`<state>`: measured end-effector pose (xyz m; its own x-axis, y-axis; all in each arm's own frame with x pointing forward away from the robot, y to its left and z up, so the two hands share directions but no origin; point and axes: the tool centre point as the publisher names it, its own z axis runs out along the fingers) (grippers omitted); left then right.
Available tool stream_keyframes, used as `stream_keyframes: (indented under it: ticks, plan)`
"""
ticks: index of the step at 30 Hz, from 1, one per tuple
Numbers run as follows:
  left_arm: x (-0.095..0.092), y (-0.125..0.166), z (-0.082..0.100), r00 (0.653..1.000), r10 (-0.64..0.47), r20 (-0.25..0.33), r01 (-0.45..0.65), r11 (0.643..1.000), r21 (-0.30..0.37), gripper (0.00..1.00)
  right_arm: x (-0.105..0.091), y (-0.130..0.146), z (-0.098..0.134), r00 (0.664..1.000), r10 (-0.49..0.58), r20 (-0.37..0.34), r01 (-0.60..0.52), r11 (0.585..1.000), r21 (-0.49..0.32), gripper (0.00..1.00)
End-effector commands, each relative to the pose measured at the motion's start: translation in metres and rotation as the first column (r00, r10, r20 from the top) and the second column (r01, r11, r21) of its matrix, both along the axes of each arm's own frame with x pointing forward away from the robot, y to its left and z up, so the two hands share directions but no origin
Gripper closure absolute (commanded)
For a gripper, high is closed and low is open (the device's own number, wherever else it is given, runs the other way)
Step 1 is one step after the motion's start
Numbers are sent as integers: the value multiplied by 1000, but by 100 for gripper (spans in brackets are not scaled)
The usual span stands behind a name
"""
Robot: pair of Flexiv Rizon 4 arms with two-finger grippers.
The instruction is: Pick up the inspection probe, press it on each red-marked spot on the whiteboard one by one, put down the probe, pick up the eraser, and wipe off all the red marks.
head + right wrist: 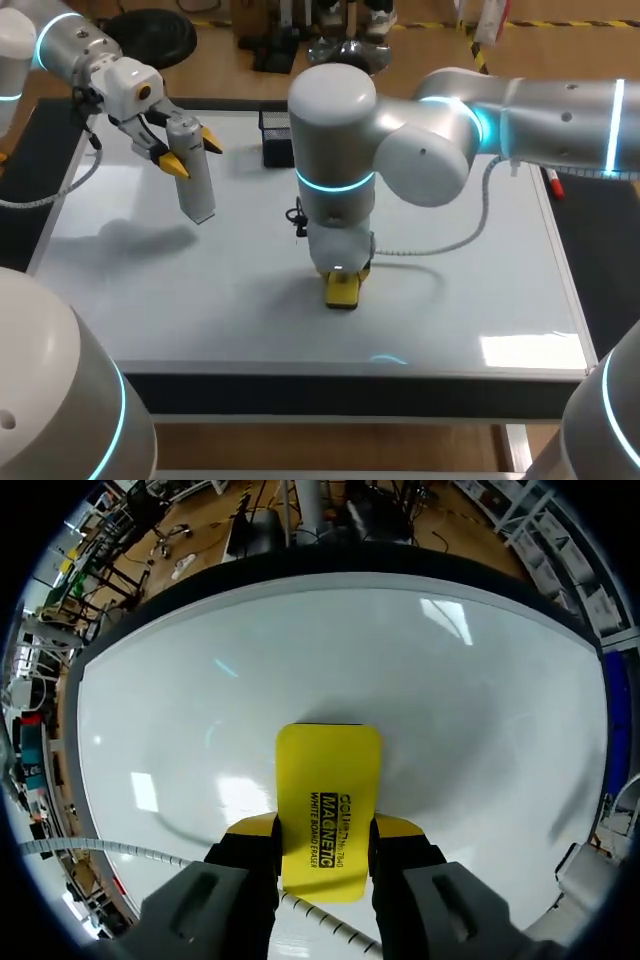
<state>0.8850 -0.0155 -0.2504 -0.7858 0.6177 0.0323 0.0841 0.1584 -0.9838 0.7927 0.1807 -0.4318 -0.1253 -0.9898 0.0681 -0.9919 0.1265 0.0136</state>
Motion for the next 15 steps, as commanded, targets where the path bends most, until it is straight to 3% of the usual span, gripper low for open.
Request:
stream_keyframes:
  ticks: [1,15]
  plan:
    - [0,0,1,1000,-2,1,2,1000,0,100,2,-17,-10,1000,-11,-3,11,1000,-2,100]
    - [0,0,1,1000,-2,1,2,1000,0,100,5,-36,-7,999,-48,0,48,999,-17,100]
